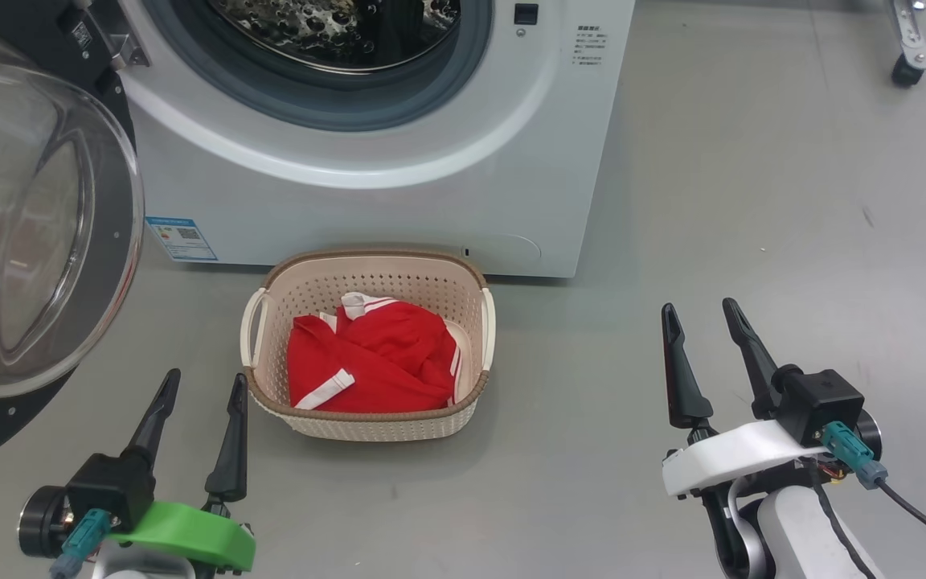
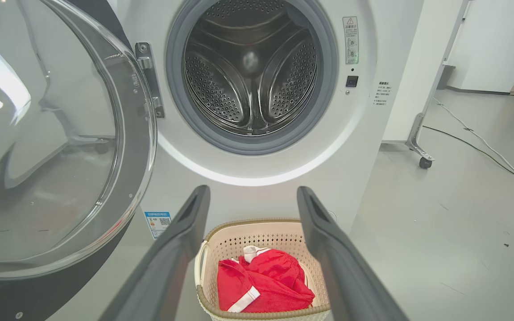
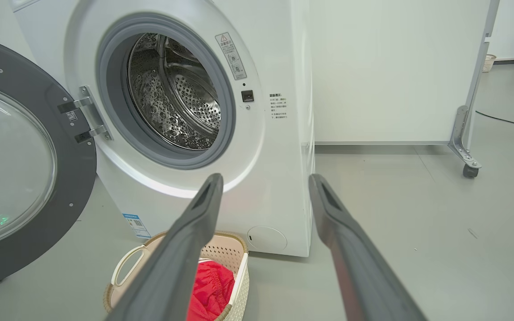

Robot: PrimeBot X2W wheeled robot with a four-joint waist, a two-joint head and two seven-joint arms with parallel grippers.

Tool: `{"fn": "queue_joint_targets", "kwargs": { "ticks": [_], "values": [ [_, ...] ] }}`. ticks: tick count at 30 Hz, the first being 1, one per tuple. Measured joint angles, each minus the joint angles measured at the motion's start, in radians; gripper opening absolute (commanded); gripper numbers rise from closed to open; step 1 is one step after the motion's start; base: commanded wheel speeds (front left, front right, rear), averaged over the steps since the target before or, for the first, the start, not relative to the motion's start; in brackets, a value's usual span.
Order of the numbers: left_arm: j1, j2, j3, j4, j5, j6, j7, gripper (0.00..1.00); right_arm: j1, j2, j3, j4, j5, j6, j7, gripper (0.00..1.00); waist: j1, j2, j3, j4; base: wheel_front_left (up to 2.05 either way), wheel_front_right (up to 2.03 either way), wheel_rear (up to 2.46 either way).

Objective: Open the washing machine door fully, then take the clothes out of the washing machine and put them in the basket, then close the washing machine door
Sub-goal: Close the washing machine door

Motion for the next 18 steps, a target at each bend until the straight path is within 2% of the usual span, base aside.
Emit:
{"fn": "queue_joint_targets", "kwargs": {
  "ticks": [13, 18],
  "values": [
    [-0.003, -0.015, 0.002, 0.008, 0.002, 0.003, 0.000, 1.00, 0.000, 0.000, 0.015, 0.012, -0.016, 0.017, 0.000, 1.00, 0.0000, 0.0000, 0.009, 0.121, 0.00, 0.00, 0.00],
    [-0.002, -0.016, 0.020, 0.007, 0.002, 0.019, 0.000, 1.00, 0.000, 0.000, 0.028, 0.028, -0.016, 0.032, 0.000, 1.00, 0.0000, 0.0000, 0.002, 0.176, 0.00, 0.00, 0.00]
  ]
}}
